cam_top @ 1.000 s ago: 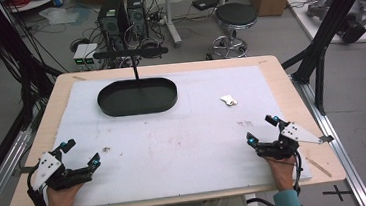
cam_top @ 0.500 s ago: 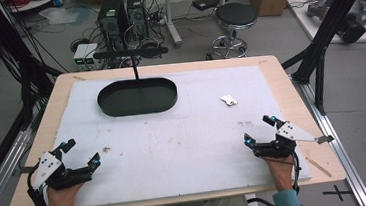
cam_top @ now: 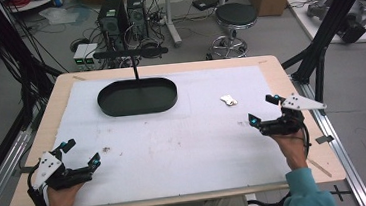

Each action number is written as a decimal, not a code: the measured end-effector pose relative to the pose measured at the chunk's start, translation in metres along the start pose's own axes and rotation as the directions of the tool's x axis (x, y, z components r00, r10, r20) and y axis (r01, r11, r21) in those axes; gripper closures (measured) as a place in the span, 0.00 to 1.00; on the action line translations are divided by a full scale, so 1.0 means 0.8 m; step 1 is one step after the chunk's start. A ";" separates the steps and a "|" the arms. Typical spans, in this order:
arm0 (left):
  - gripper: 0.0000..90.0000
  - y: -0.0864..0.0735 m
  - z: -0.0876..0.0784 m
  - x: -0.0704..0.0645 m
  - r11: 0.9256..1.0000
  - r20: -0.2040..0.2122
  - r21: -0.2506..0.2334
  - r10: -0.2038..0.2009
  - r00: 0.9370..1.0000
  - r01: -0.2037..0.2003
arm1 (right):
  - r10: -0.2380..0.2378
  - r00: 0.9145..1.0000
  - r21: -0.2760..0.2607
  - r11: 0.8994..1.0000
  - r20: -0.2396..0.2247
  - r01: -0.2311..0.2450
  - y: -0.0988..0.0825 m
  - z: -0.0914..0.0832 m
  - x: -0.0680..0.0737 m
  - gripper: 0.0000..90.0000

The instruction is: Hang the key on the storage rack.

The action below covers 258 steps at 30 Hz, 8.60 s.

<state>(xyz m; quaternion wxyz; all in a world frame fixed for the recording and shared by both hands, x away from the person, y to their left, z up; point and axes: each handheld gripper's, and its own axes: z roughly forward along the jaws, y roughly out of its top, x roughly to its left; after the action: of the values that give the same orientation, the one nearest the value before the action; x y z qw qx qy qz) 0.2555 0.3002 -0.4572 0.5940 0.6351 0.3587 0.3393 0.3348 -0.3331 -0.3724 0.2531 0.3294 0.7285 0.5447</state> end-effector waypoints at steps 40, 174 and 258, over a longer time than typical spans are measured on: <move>0.03 0.000 0.001 -0.001 1.000 -0.002 0.009 0.012 1.000 -0.012 | -0.205 0.942 0.582 0.745 -0.266 0.327 0.073 0.159 -0.096 0.01; 0.03 0.188 0.065 -0.012 0.985 0.365 0.109 0.082 0.927 -0.130 | -0.180 0.789 0.045 0.966 -0.588 0.255 0.166 0.111 0.076 0.98; 0.88 0.237 0.201 -0.105 0.891 0.767 0.290 0.002 0.641 -0.349 | -0.062 0.648 0.035 0.990 -0.759 0.136 0.131 0.184 0.157 0.98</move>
<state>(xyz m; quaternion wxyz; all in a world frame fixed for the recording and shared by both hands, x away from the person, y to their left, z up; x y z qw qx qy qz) 0.3602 0.1387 -0.2785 0.5033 0.8601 0.0798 0.0210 0.3815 -0.1261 -0.3138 -0.0585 0.0435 0.8079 0.5848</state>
